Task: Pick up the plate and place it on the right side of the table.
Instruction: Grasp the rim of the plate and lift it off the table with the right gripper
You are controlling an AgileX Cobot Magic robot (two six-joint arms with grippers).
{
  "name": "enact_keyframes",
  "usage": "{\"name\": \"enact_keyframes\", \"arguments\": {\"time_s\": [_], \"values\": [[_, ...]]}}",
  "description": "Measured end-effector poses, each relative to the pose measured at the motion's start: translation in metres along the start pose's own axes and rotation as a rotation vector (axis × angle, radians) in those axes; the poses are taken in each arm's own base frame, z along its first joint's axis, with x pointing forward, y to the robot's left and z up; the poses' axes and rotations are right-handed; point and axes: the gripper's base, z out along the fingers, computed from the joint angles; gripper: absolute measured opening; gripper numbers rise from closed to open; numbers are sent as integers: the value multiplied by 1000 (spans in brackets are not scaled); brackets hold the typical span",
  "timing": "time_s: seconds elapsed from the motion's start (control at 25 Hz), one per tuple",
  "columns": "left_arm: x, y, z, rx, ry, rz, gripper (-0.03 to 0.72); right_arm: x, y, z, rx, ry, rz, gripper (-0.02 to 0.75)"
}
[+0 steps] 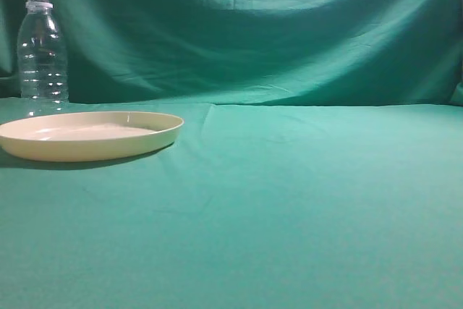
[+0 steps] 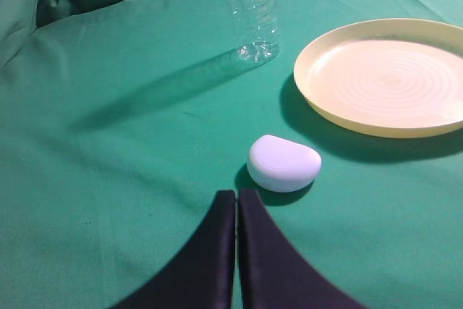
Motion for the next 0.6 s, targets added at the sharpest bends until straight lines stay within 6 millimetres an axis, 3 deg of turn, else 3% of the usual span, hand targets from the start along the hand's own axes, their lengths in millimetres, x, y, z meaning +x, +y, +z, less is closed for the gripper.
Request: {"name": "enact_keyframes", "arguments": {"time_s": [0.6], "values": [[0, 0, 0, 0, 0, 0, 0, 0, 0, 0, 0, 0, -2, 0]]}}
